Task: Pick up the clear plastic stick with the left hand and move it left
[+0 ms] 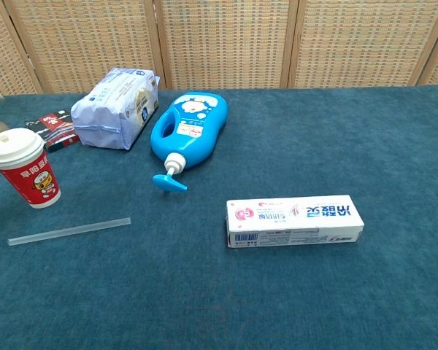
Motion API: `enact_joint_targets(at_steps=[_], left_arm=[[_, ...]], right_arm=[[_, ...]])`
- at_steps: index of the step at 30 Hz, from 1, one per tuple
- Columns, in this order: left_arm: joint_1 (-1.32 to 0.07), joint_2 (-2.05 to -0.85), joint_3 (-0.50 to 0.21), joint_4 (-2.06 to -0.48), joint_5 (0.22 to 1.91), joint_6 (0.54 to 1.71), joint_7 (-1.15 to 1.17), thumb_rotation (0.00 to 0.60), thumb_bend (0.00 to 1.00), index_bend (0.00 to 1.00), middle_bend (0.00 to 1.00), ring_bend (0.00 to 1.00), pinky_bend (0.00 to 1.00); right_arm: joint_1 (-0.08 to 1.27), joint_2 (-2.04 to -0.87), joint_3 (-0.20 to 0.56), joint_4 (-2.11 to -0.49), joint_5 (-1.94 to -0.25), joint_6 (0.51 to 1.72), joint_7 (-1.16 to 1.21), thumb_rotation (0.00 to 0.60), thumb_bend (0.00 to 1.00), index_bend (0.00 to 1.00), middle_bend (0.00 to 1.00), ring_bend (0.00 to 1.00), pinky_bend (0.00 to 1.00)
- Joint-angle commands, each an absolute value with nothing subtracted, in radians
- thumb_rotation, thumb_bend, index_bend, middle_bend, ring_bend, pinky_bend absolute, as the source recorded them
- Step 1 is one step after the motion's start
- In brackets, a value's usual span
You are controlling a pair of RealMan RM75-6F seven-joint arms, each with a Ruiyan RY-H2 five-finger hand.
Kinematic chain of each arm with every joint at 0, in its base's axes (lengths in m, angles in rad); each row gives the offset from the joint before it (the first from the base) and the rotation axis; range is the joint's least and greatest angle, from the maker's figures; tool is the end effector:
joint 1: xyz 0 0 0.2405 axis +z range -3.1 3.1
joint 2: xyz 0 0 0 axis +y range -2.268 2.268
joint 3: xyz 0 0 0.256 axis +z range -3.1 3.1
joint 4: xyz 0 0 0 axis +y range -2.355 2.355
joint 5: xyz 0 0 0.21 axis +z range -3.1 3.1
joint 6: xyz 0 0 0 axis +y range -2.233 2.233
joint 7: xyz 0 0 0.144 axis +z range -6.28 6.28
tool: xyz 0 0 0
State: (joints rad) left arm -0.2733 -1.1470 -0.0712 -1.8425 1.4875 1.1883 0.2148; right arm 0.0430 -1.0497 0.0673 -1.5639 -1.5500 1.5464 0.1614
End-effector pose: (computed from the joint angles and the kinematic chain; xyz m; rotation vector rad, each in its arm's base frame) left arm -0.2290 0.2211 0.0960 -1.7198 -0.9842 -0.9208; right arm -0.3200 -0.1719 0.1938 1.3459 -0.8807 0.9881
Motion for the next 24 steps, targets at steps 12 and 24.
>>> enact_joint_targets(at_steps=[12,24], left_arm=[[-0.51,-1.421,-0.168,-1.767,1.121,1.005,0.507,0.6,0.11,0.32,0.0,0.0,0.0],[-0.577,-1.546,-0.178,-1.677,0.891,1.056,0.625,0.6,0.25,0.42,0.0,0.0,0.0]], right_arm=[[0.048,-1.038,0.072,-1.551,-1.535,1.533,0.218,0.6,0.0,0.0,0.0,0.0,0.0],[0.051,-1.035,0.07,-1.545,-1.535,1.523,0.235,0.6,0.0,0.0,0.0,0.0,0.0]])
